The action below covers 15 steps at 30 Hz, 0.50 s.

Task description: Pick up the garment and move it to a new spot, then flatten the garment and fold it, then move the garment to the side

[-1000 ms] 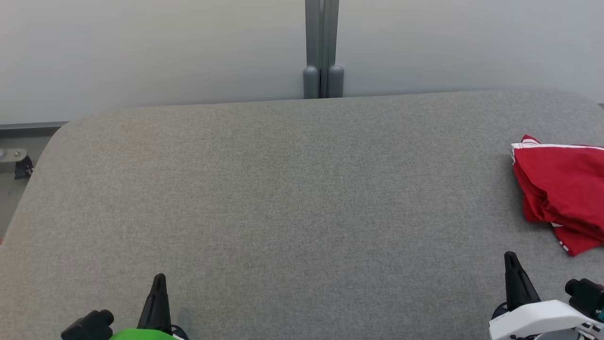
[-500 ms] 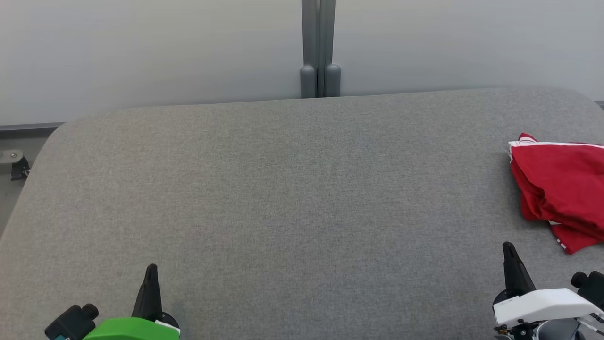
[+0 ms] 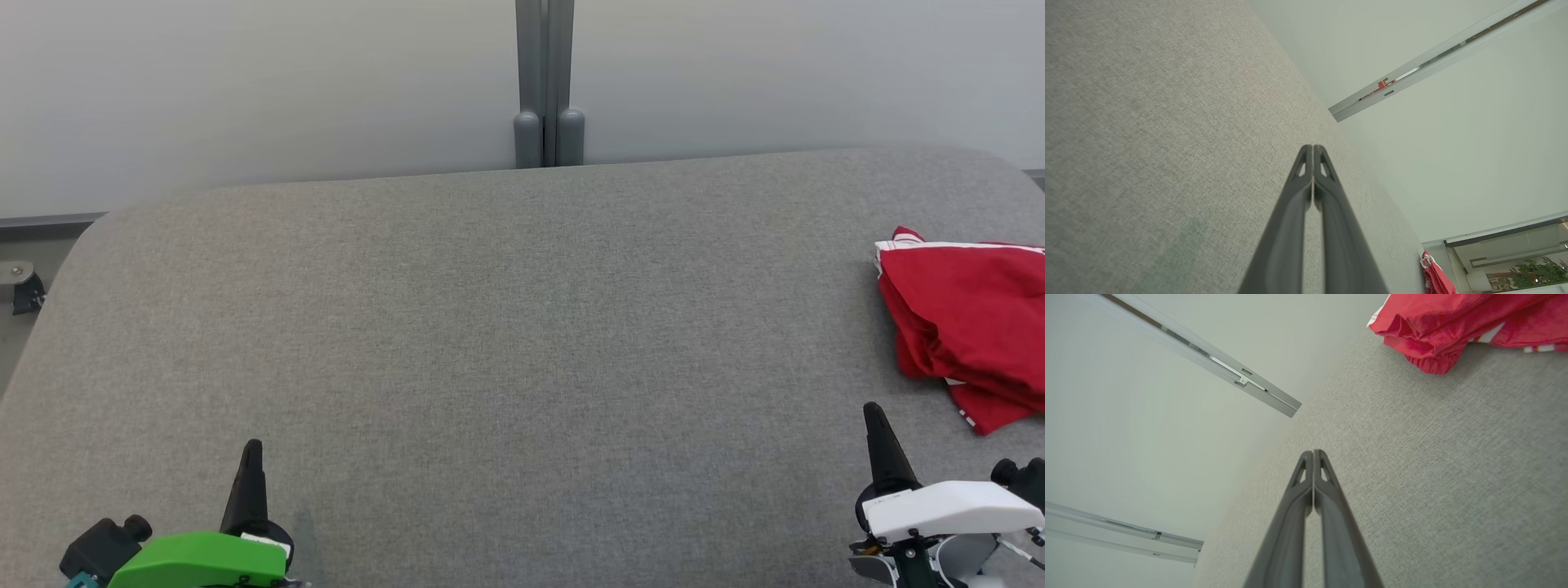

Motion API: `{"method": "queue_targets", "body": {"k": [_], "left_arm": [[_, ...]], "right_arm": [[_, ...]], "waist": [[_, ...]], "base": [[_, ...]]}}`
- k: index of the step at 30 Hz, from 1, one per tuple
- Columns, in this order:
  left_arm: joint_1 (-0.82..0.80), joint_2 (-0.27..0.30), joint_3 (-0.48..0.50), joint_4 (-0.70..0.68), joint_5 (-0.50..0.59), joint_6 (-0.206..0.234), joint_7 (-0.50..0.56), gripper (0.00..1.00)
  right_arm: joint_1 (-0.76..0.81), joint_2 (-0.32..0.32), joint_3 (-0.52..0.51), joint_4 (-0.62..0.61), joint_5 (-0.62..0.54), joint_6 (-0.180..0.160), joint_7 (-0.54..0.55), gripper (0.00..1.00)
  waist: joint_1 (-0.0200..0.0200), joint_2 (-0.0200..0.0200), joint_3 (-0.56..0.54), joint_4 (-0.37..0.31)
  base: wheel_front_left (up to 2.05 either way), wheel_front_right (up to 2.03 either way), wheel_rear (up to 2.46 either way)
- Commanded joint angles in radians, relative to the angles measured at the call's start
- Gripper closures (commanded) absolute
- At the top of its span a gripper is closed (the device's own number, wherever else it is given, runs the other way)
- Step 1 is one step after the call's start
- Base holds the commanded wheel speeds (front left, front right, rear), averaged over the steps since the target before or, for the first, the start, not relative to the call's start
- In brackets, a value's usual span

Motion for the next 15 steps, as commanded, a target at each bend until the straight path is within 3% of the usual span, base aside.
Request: {"method": "queue_targets", "body": {"k": [1, 15], "left_arm": [[-0.028, 0.009, 0.010, -0.012, -0.029, -0.005, 0.008, 1.00], [-0.054, 0.009, 0.032, -0.012, -0.166, -0.012, 0.046, 1.00]], "right_arm": [[-0.022, -0.006, 0.000, -0.005, 0.034, 0.000, 0.006, 1.00], [-0.050, -0.007, 0.001, 0.001, 0.194, -0.001, 0.044, 1.00]], "waist": [[0.0000, 0.0000, 0.000, -0.001], [0.0000, 0.0000, 0.003, -0.008]], "base": [[0.00, 0.00, 0.00], [0.00, 0.00, 0.00]]}}
